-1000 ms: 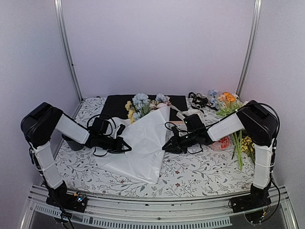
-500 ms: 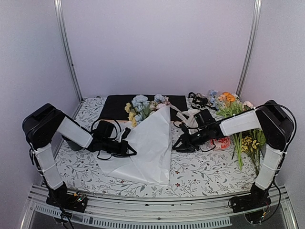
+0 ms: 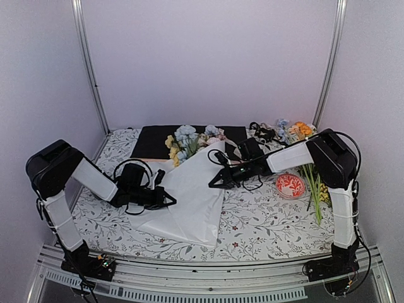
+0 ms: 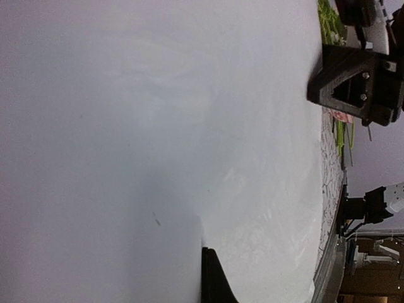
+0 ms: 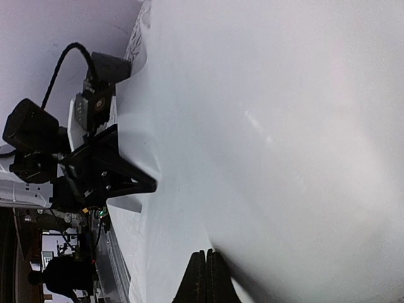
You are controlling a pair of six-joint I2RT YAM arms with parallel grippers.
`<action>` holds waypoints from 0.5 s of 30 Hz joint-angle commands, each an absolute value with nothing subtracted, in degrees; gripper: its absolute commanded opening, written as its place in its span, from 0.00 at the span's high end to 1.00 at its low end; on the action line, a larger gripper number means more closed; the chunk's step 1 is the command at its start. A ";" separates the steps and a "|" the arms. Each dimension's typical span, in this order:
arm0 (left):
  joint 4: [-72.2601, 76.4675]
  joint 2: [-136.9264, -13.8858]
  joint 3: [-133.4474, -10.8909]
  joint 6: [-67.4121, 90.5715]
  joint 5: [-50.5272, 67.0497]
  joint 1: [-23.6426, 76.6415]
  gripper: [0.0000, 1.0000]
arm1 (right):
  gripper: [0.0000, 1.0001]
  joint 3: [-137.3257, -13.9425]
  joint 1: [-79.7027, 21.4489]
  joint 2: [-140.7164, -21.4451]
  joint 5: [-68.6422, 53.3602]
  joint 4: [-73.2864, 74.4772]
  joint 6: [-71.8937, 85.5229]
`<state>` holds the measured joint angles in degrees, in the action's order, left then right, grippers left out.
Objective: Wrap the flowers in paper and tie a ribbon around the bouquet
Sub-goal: Press the fold line on the 2/3-folded wrapping paper.
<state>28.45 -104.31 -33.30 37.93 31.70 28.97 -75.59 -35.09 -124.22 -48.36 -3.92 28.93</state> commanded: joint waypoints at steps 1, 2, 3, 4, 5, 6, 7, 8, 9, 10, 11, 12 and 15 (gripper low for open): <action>23.28 -107.36 -31.82 37.36 28.65 28.56 1.00 | 1.00 -80.22 -30.14 -129.32 -45.15 -10.70 33.70; 23.08 -107.46 -31.98 37.11 28.65 28.56 1.00 | 1.00 -80.74 -29.42 -130.16 -44.88 -12.31 36.23; 22.77 -107.61 -32.22 36.85 28.65 28.56 1.00 | 1.00 -81.29 -28.69 -131.03 -44.23 -13.51 37.62; 22.41 -107.85 -32.48 36.64 28.65 28.56 1.00 | 1.00 -81.99 -28.11 -131.89 -43.35 -14.58 39.18; 22.20 -108.11 -32.66 36.43 28.65 28.56 1.00 | 1.00 -82.84 -27.56 -132.64 -42.68 -15.45 40.25; 22.07 -108.44 -32.81 36.20 28.80 28.56 1.00 | 1.00 -83.95 -26.95 -133.62 -42.11 -16.17 41.81; 21.96 -108.76 -32.94 36.09 28.89 28.56 1.00 | 1.00 -85.29 -26.53 -133.97 -41.42 -16.47 43.03; 21.82 -108.99 -33.08 35.84 28.99 28.56 1.00 | 1.00 -86.99 -26.19 -136.54 -40.64 -16.33 43.85; 21.61 -109.18 -33.17 35.64 29.08 28.56 1.00 | 1.00 -89.27 -25.80 -138.22 -39.96 -15.94 44.97; 21.58 -109.31 -33.22 35.48 29.19 28.56 1.00 | 1.00 -90.77 -25.37 -139.15 -39.37 -15.76 45.52; 21.43 -109.33 -33.30 35.28 29.18 28.56 1.00 | 1.00 -92.24 -24.96 -140.03 -38.55 -15.43 46.23; 21.28 -109.21 -33.39 35.14 29.18 28.56 1.00 | 1.00 -93.37 -24.57 -140.57 -37.22 -14.75 47.11; 21.31 -109.16 -33.40 35.11 29.20 28.56 1.00 | 1.00 -96.14 -23.48 -141.09 -33.55 -11.68 47.95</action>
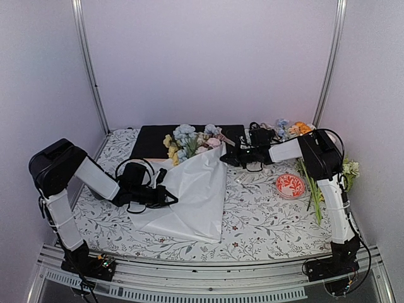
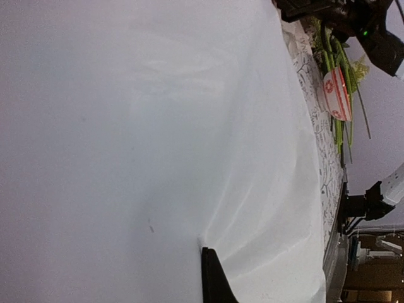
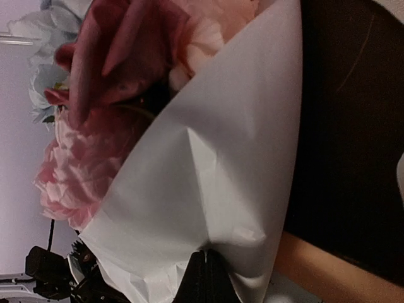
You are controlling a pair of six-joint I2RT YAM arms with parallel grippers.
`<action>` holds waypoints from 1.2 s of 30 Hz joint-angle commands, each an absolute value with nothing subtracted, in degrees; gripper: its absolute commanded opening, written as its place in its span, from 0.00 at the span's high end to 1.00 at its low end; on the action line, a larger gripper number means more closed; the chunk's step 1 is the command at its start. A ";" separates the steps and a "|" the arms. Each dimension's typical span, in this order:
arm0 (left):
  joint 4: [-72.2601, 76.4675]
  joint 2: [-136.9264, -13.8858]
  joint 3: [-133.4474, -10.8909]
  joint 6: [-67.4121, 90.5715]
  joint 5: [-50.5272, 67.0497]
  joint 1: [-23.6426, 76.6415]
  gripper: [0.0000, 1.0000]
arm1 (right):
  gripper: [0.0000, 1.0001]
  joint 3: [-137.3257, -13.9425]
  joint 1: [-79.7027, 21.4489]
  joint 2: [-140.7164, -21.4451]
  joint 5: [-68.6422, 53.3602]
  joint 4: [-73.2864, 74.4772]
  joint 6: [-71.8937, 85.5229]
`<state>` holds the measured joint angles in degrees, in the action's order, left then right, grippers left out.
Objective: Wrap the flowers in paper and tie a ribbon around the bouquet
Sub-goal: Press the fold line on the 2/3-folded wrapping paper.
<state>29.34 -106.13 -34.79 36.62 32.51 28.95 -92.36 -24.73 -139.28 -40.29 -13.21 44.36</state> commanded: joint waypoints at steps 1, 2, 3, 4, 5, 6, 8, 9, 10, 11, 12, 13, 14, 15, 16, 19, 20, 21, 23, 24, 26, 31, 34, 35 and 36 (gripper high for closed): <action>21.28 -109.20 -33.46 35.08 29.26 28.56 1.00 | 1.00 -96.51 -23.40 -140.50 -33.38 -11.34 47.20; 21.29 -109.31 -33.48 35.11 29.33 28.56 1.00 | 1.00 -96.72 -23.58 -139.49 -33.67 -10.95 46.34; 21.32 -109.33 -33.49 35.04 29.46 28.55 1.00 | 1.00 -96.81 -23.79 -138.30 -34.00 -10.30 44.79; 21.41 -109.38 -33.51 34.99 29.49 28.56 1.00 | 1.00 -96.78 -24.35 -136.74 -34.24 -8.53 42.13; 21.37 -109.42 -33.49 35.00 29.53 28.56 1.00 | 1.00 -96.77 -24.93 -135.44 -34.50 -6.57 40.15; 21.44 -109.42 -33.49 34.92 29.57 28.56 1.00 | 1.00 -96.77 -25.68 -132.59 -35.01 -4.38 37.15; 21.47 -109.51 -33.49 34.79 29.70 28.56 1.00 | 1.00 -95.67 -27.82 -128.73 -36.58 -0.44 30.98; 21.43 -109.51 -33.49 34.78 29.63 28.56 1.00 | 1.00 -94.09 -29.28 -126.67 -37.84 0.60 29.01; 21.38 -109.45 -33.53 34.72 29.62 28.56 1.00 | 1.00 -92.23 -30.60 -125.08 -39.96 1.21 27.01; 21.34 -109.43 -33.54 34.74 29.62 28.56 1.00 | 1.00 -89.87 -31.99 -123.83 -42.38 1.55 25.49; 21.42 -109.36 -33.56 34.79 29.62 28.56 1.00 | 1.00 -87.64 -33.22 -122.80 -44.13 1.79 25.20; 21.40 -109.34 -33.56 34.87 29.65 28.56 1.00 | 1.00 -84.82 -34.55 -122.03 -44.45 1.97 25.41; 21.25 -109.19 -33.57 34.81 29.56 28.56 1.00 | 1.00 -82.23 -35.75 -121.38 -44.03 2.06 25.86; 21.20 -109.16 -33.65 34.81 29.53 28.56 1.00 | 1.00 -79.00 -37.05 -120.86 -43.60 1.87 26.72; 21.06 -109.12 -33.74 34.86 29.48 28.56 1.00 | 1.00 -76.83 -38.11 -120.77 -43.58 1.67 27.22; 20.83 -109.01 -33.95 34.74 29.37 28.56 1.00 | 1.00 -71.54 -39.63 -120.32 -44.66 0.47 28.54; 20.71 -108.99 -34.03 34.72 29.33 28.56 1.00 | 1.00 -70.16 -39.77 -119.87 -45.39 -0.02 28.85; 20.57 -108.98 -34.02 34.72 29.23 28.56 1.00 | 1.00 -68.19 -40.05 -119.66 -46.03 -0.24 28.93; 20.43 -108.90 -33.98 34.72 29.10 28.56 1.00 | 1.00 -65.60 -40.58 -119.62 -47.03 0.34 28.47; 20.35 -108.90 -34.01 34.74 29.12 28.56 1.00 | 1.00 -63.99 -40.89 -119.68 -47.78 0.51 28.21; 20.15 -108.75 -33.98 34.76 28.88 28.56 1.00 | 1.00 -59.34 -40.98 -118.84 -48.29 -1.15 28.14; 19.24 -108.22 -34.01 34.24 28.24 28.56 1.00 | 1.00 -48.12 -39.61 -112.95 -43.91 -3.90 32.81; 18.75 -108.09 -34.25 33.96 28.05 28.56 1.00 | 1.00 -46.69 -39.70 -109.17 -39.55 1.74 31.48; 18.72 -108.04 -34.32 33.93 28.16 28.56 1.00 | 1.00 -46.89 -39.98 -107.92 -37.99 4.03 30.38; 18.72 -108.02 -34.36 33.96 28.20 28.56 1.00 | 1.00 -47.61 -40.65 -106.82 -36.81 6.36 29.61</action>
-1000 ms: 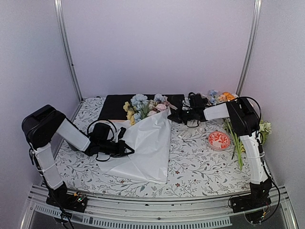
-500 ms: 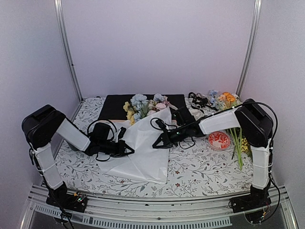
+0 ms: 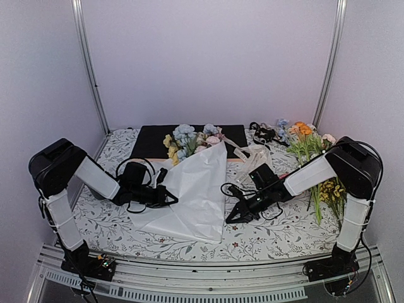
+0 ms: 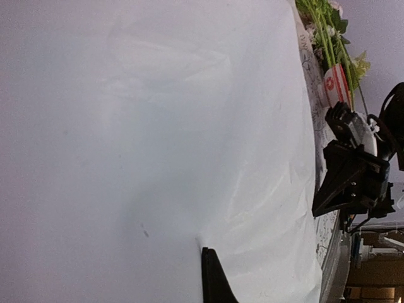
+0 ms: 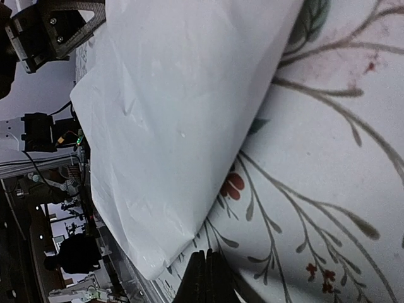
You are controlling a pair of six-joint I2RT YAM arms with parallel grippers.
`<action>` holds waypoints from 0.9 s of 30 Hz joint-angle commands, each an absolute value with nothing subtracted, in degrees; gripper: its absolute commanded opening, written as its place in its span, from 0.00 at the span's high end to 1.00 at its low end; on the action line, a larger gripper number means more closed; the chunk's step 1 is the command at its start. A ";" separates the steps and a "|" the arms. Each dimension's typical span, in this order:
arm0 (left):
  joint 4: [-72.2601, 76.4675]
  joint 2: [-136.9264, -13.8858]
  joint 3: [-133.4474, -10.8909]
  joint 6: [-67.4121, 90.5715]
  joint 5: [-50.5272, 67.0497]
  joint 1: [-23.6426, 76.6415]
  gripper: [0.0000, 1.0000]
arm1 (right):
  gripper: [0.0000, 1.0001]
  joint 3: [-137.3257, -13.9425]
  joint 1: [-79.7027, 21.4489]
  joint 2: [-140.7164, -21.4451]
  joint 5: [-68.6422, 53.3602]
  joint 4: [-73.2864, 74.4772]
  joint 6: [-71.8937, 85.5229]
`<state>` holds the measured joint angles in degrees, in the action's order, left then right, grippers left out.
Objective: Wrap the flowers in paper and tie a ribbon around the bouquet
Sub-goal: Press the fold line on the 2/3-folded wrapping paper.
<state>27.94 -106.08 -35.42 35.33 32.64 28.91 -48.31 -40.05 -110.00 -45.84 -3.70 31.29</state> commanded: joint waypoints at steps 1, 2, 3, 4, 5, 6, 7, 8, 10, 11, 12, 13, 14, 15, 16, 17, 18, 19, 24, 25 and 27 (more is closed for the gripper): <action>18.71 -108.03 -34.36 33.95 28.16 28.56 1.00 | 1.00 -49.54 -41.53 -105.56 -36.03 8.49 28.37; 18.71 -108.02 -34.37 34.02 28.14 28.56 1.00 | 1.00 -51.52 -42.83 -104.85 -35.66 10.43 27.26; 18.79 -108.02 -34.29 34.05 28.06 28.55 1.00 | 1.00 -53.66 -44.38 -104.33 -35.77 11.52 25.49; 18.81 -108.06 -34.23 34.02 28.02 28.61 1.00 | 1.00 -55.61 -45.88 -104.07 -36.38 11.59 24.41; 18.85 -108.07 -34.22 34.12 28.01 28.65 1.00 | 1.00 -57.26 -47.49 -104.06 -37.66 10.61 23.90; 18.88 -108.06 -34.12 34.21 28.01 28.65 1.00 | 1.00 -58.69 -48.98 -104.29 -39.68 8.70 23.56; 18.89 -108.02 -34.10 34.21 27.98 28.65 1.00 | 1.00 -59.51 -50.23 -105.00 -41.74 4.87 23.78; 18.90 -108.02 -34.07 34.30 27.95 28.65 1.00 | 1.00 -59.92 -51.73 -106.08 -43.89 1.53 24.63; 18.75 -107.85 -34.01 34.28 27.95 28.65 1.00 | 1.00 -61.69 -53.01 -110.54 -45.70 0.34 27.08; 18.66 -107.70 -34.05 34.30 27.95 28.65 1.00 | 1.00 -63.25 -53.34 -113.09 -44.91 2.23 27.52; 18.52 -107.63 -34.02 34.26 27.95 28.65 1.00 | 1.00 -64.32 -53.46 -115.39 -44.38 4.20 27.38; 18.48 -107.58 -34.12 34.13 27.95 28.65 1.00 | 1.00 -64.55 -53.56 -116.87 -44.18 4.97 26.82; 18.27 -107.58 -34.18 33.98 27.96 28.61 1.00 | 1.00 -64.09 -53.53 -117.72 -44.19 4.82 26.65; 18.14 -107.58 -34.27 33.85 27.97 28.65 1.00 | 1.00 -63.18 -53.62 -118.16 -44.03 4.84 26.64; 18.03 -107.59 -34.28 33.83 27.99 28.65 1.00 | 1.00 -62.51 -53.63 -118.31 -43.43 5.34 26.50; 18.01 -107.58 -34.30 33.72 27.91 28.61 1.00 | 1.00 -61.97 -53.72 -118.45 -42.52 6.66 26.22; 18.02 -107.58 -34.30 33.67 27.87 28.62 1.00 | 1.00 -61.27 -53.84 -118.36 -42.04 7.81 25.58; 17.97 -107.64 -34.35 33.73 27.86 28.63 1.00 | 1.00 -60.21 -54.11 -118.06 -42.05 8.54 24.74; 17.73 -108.10 -34.75 33.35 27.93 28.64 1.00 | 1.00 -54.14 -56.08 -114.26 -43.85 8.85 23.43; 17.75 -108.18 -34.80 33.28 27.88 28.65 1.00 | 1.00 -53.20 -56.20 -113.01 -44.39 8.94 23.19; 17.60 -108.28 -34.94 33.23 27.78 28.65 1.00 | 1.00 -51.93 -56.20 -109.88 -45.51 9.57 22.30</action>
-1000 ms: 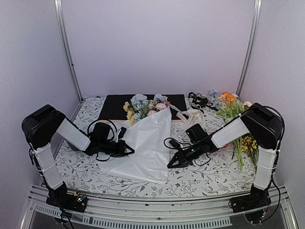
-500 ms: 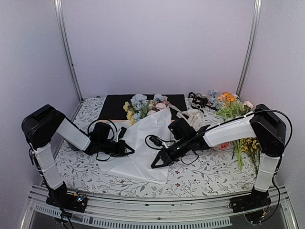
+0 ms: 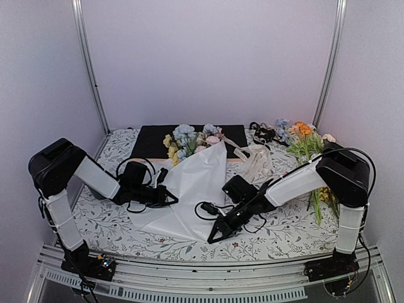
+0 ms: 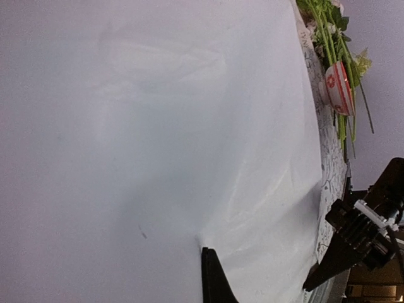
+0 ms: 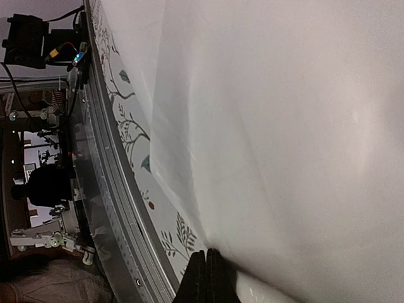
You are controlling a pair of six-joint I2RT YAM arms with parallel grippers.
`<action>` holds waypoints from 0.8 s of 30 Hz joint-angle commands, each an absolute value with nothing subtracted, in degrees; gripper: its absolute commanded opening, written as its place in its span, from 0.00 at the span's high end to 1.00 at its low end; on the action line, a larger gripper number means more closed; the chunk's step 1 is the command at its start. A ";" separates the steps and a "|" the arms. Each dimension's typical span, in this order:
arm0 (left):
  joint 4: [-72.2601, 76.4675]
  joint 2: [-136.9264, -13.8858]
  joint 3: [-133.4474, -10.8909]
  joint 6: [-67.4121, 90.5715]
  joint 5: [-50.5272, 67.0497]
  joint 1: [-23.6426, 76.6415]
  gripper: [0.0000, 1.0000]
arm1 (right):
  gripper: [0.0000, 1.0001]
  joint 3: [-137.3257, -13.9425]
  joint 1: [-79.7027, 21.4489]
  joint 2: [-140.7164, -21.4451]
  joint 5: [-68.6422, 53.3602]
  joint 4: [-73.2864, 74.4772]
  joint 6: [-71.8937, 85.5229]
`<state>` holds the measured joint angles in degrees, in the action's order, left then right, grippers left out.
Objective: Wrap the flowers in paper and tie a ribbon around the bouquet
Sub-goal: Press the fold line on the 2/3-folded wrapping paper.
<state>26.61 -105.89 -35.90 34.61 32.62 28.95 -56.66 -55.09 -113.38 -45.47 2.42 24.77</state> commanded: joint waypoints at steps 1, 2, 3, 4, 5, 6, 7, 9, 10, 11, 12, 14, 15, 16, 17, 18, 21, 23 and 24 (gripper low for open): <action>17.65 -108.28 -34.97 33.19 27.77 28.66 1.00 | 1.00 -51.99 -56.13 -108.54 -45.69 10.52 21.62; 17.65 -108.36 -35.06 33.17 27.87 28.65 1.00 | 1.00 -52.37 -55.64 -107.29 -45.95 11.51 20.83; 17.73 -108.41 -35.07 33.22 27.85 28.65 1.00 | 1.00 -52.86 -54.67 -106.23 -46.29 12.17 19.48; 17.75 -108.50 -35.07 33.15 27.90 28.65 1.00 | 1.00 -53.45 -53.05 -105.58 -47.04 12.30 18.85; 17.72 -108.54 -35.07 33.21 27.94 28.61 1.00 | 1.00 -54.26 -51.38 -105.03 -48.65 12.12 18.62; 17.68 -108.50 -35.07 33.17 27.95 28.65 1.00 | 1.00 -55.64 -49.71 -104.60 -50.75 11.66 18.39; 17.61 -108.48 -35.07 33.16 27.96 28.64 1.00 | 1.00 -56.83 -48.47 -104.29 -51.52 11.22 18.13; 17.66 -108.24 -34.86 33.14 27.77 28.65 1.00 | 1.00 -58.87 -46.64 -104.71 -52.28 9.05 17.40; 17.57 -108.20 -34.81 33.17 27.70 28.65 1.00 | 1.00 -59.77 -45.65 -105.81 -52.24 8.37 17.66; 17.47 -108.19 -34.81 33.20 27.70 28.65 1.00 | 1.00 -60.74 -44.73 -107.47 -51.09 8.84 18.16; 17.49 -108.13 -34.80 33.17 27.73 28.65 1.00 | 1.00 -61.56 -43.70 -109.41 -49.97 10.10 18.45; 17.63 -108.02 -34.65 33.16 27.69 28.63 1.00 | 1.00 -62.06 -42.48 -113.05 -49.17 10.84 16.95; 17.54 -107.94 -34.63 33.14 27.69 28.65 1.00 | 1.00 -62.50 -42.16 -114.39 -48.90 10.64 16.63; 17.57 -107.91 -34.63 33.12 27.69 28.65 1.00 | 1.00 -63.24 -41.99 -115.61 -48.37 10.60 16.38; 17.50 -107.93 -34.63 33.09 27.71 28.61 1.00 | 1.00 -64.37 -41.82 -116.79 -47.09 10.91 16.36; 17.56 -107.97 -34.63 33.13 27.83 28.65 1.00 | 1.00 -65.75 -41.63 -117.99 -44.90 11.50 16.55; 17.42 -107.97 -34.63 32.95 28.00 28.65 1.00 | 1.00 -68.17 -39.32 -120.30 -36.96 12.97 20.02; 16.98 -107.74 -34.63 32.67 27.91 28.65 1.00 | 1.00 -67.00 -37.29 -119.80 -31.95 13.12 24.28; 16.78 -107.61 -34.63 32.55 27.80 28.65 1.00 | 1.00 -65.90 -36.51 -118.74 -28.72 13.60 25.47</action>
<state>25.93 -105.86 -36.25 34.02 32.32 28.95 -66.70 -40.34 -118.96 -44.27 11.66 19.97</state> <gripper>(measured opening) 0.004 0.007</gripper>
